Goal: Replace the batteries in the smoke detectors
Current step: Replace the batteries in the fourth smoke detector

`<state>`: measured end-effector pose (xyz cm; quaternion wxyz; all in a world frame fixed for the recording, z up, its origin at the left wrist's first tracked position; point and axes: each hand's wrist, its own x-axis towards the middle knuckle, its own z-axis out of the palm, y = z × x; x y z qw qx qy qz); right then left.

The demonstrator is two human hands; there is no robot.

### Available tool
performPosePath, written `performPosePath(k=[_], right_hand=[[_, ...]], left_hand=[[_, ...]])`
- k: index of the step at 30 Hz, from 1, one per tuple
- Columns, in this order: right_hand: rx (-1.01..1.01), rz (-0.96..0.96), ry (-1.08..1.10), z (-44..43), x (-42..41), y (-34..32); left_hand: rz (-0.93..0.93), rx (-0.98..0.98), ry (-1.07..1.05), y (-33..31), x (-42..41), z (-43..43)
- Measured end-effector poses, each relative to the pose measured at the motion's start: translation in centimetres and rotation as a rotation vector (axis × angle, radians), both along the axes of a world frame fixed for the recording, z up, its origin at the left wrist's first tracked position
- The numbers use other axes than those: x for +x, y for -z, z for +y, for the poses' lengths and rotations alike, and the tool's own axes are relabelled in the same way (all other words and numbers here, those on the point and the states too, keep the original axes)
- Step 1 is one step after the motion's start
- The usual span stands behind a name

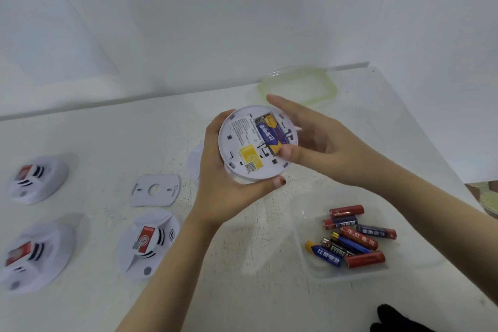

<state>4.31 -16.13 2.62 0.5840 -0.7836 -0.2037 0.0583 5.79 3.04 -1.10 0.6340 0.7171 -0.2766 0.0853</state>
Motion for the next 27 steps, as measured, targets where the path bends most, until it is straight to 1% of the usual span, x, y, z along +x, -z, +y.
performPosePath(k=[1, 3, 10, 16, 21, 23, 27], right_hand=[[0.090, 0.082, -0.041, 0.2, -0.2, -0.3], [0.190, 0.156, -0.046, 0.7, -0.7, -1.0], [0.341, 0.174, 0.057, 2.7, -1.8, -1.6], [0.327, 0.188, 0.106, 4.9, -2.3, -2.0], [0.316, 0.200, 0.122, 8.0, -2.5, -2.2], [0.311, 0.208, 0.116, 9.5, -2.5, -2.2], [0.287, 0.224, 0.066, 12.5, -2.1, -2.0]], left_hand=[[-0.004, 0.001, 0.008, -0.2, -0.2, 0.1], [-0.020, 0.009, 0.011, -0.3, -0.6, 0.3], [-0.101, 0.082, -0.040, -0.9, -1.1, 1.6], [-0.106, 0.108, -0.095, -1.2, -1.9, 3.1], [-0.020, 0.049, -0.064, -1.0, -1.9, 6.1], [0.011, 0.042, -0.097, -1.5, -2.2, 7.6], [-0.031, 0.182, -0.261, -1.8, -2.9, 11.3]])
